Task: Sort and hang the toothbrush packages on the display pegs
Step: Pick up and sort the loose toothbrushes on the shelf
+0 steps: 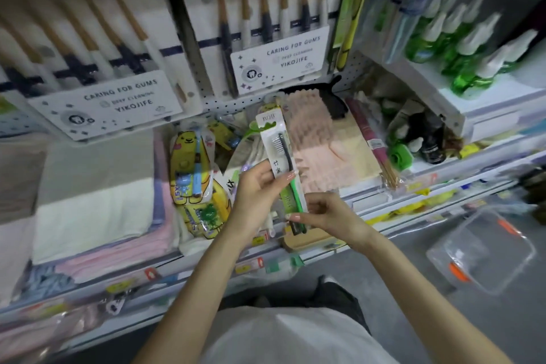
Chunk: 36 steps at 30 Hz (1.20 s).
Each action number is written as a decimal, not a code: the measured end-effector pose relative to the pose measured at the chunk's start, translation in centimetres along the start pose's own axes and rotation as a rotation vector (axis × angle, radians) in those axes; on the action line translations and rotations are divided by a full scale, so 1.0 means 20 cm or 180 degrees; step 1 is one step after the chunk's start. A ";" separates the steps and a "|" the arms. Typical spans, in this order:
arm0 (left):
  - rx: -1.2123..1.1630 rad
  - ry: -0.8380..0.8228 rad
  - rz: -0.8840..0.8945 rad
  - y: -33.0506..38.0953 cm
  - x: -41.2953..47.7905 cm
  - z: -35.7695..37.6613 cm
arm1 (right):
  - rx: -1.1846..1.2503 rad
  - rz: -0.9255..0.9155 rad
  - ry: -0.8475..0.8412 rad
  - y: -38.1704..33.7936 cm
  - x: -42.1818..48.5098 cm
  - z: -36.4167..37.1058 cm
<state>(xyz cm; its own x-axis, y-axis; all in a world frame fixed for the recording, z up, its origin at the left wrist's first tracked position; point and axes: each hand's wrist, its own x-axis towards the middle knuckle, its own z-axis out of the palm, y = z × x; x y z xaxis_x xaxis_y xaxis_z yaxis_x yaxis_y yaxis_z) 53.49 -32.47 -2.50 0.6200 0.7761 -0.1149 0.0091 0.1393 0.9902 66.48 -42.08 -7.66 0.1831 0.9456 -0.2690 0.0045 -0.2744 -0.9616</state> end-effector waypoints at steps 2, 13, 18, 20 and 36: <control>0.0098 -0.0092 0.0258 0.07 0.02 0.09 | 0.0087 -0.0076 0.0050 -0.02 -0.01 -0.09; 0.0138 0.0035 0.1379 0.41 0.14 0.56 | 0.0102 -0.0896 -0.0165 -0.32 -0.02 -0.61; 0.0034 0.0278 0.1495 0.48 0.19 0.69 | 0.0180 -0.1475 -0.0123 -0.42 0.02 -0.72; 0.0063 0.0440 0.1551 0.50 0.21 0.73 | 0.0136 -0.1661 -0.0098 -0.46 0.05 -0.74; -0.0227 0.1336 0.1620 0.56 0.21 0.81 | 0.0448 -0.1599 -0.0507 -0.63 0.04 -0.73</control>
<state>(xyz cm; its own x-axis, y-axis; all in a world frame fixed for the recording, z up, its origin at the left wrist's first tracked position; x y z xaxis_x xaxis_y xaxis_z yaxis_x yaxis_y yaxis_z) 68.92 -37.59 9.48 0.1749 0.9275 0.3304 -0.2650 -0.2788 0.9230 80.92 -40.40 4.99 0.0411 0.9721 0.2311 -0.0806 0.2338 -0.9689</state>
